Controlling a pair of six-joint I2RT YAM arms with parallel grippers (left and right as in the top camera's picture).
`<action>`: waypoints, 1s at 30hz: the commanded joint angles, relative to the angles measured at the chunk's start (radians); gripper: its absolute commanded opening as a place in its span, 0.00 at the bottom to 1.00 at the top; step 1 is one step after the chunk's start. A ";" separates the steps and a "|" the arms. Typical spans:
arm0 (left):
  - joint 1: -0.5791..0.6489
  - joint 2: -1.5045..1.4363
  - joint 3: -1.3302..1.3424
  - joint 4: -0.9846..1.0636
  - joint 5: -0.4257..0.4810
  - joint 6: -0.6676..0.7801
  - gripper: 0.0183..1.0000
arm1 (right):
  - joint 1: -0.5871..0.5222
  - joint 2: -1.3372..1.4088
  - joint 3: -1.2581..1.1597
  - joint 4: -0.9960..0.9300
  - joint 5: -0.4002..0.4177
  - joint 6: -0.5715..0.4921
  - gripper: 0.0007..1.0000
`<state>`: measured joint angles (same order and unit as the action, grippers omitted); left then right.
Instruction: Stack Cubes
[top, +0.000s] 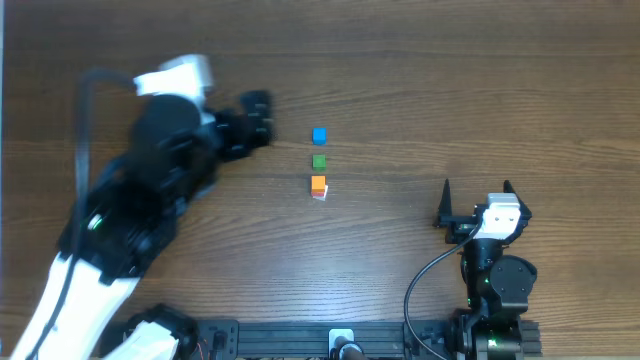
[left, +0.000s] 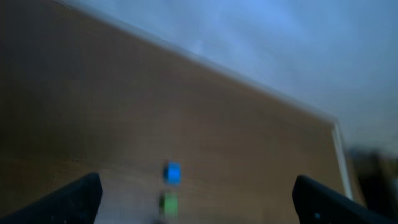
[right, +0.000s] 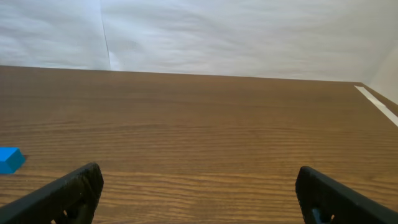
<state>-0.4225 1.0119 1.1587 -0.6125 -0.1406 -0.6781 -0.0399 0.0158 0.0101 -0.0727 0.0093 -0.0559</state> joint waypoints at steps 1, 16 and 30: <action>0.215 -0.197 -0.259 0.172 0.154 0.203 0.96 | -0.005 -0.009 -0.005 -0.003 0.006 0.003 0.99; 0.509 -0.812 -0.817 0.381 0.275 0.499 0.94 | -0.005 -0.009 -0.005 -0.003 0.006 0.003 0.99; 0.510 -0.995 -1.011 0.385 0.370 0.542 0.93 | -0.005 -0.009 -0.005 -0.003 0.006 0.003 0.99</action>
<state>0.0811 0.0425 0.1745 -0.2344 0.1890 -0.1677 -0.0399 0.0158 0.0101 -0.0727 0.0097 -0.0559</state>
